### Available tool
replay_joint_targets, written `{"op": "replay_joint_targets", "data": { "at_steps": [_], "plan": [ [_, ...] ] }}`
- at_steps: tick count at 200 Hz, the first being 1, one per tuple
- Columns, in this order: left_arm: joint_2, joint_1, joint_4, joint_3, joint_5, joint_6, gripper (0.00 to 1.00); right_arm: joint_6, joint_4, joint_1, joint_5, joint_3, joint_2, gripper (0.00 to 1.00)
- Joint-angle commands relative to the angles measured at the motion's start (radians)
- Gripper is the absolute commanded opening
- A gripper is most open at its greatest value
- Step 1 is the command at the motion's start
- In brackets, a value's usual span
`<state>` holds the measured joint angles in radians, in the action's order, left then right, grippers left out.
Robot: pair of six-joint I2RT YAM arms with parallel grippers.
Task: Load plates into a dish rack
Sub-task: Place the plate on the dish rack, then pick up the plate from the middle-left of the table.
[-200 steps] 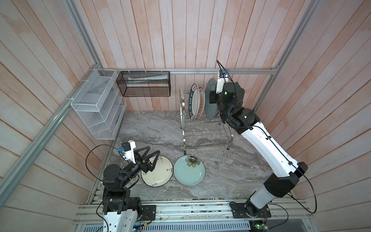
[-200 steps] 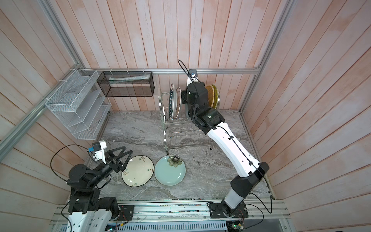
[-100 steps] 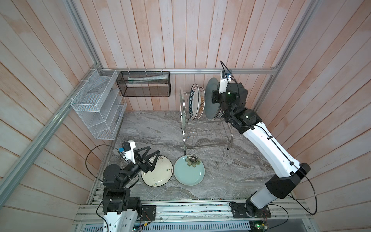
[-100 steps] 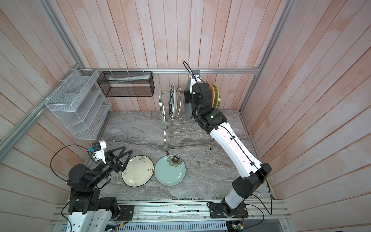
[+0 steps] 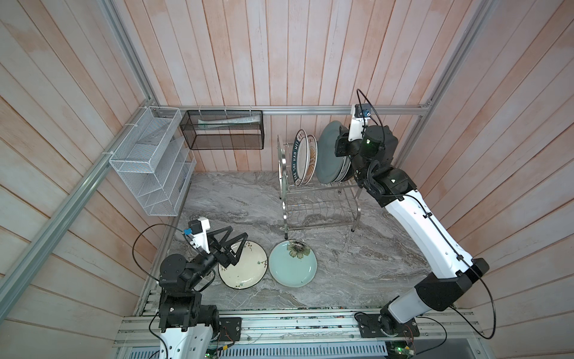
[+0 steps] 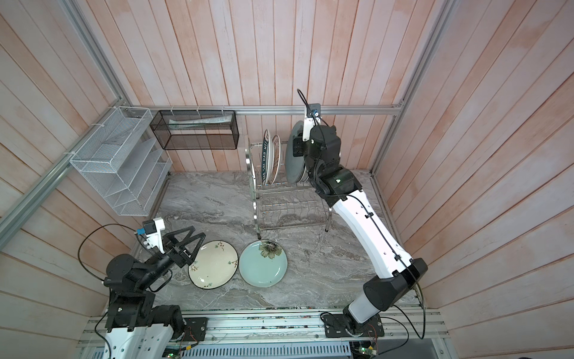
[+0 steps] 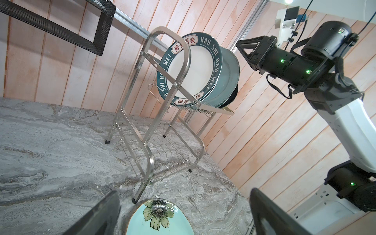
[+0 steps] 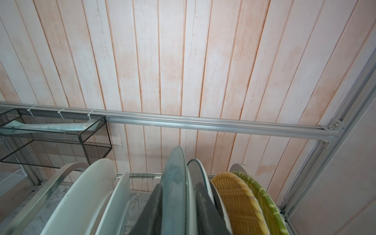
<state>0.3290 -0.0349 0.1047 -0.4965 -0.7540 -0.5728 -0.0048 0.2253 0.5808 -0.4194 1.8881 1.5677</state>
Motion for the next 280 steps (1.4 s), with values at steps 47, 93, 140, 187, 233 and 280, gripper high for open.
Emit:
{"op": "replay_joint_targets", "data": {
  "at_steps": [47,93,140,187,233,280],
  "plan": [
    [0.062,-0.005,0.01,0.019,0.026,-0.039,1.0,0.064,0.025,-0.002,0.077,0.001,-0.085,0.64],
    [0.134,-0.002,0.241,0.05,0.319,-0.148,1.0,0.161,0.056,-0.002,0.142,-0.15,-0.209,0.8],
    [0.177,-0.002,0.535,0.027,0.572,-0.33,1.0,0.279,0.011,0.025,0.278,-0.486,-0.405,0.88],
    [0.176,0.021,0.6,0.103,0.625,-0.444,1.0,0.333,-0.037,0.07,0.375,-0.78,-0.565,0.96],
    [0.183,0.067,0.546,0.216,0.587,-0.514,1.0,0.39,-0.091,0.077,0.485,-0.972,-0.613,0.96],
    [0.17,0.084,0.513,0.273,0.554,-0.514,0.98,0.405,-0.124,0.082,0.551,-1.063,-0.646,0.98]
  ]
}}
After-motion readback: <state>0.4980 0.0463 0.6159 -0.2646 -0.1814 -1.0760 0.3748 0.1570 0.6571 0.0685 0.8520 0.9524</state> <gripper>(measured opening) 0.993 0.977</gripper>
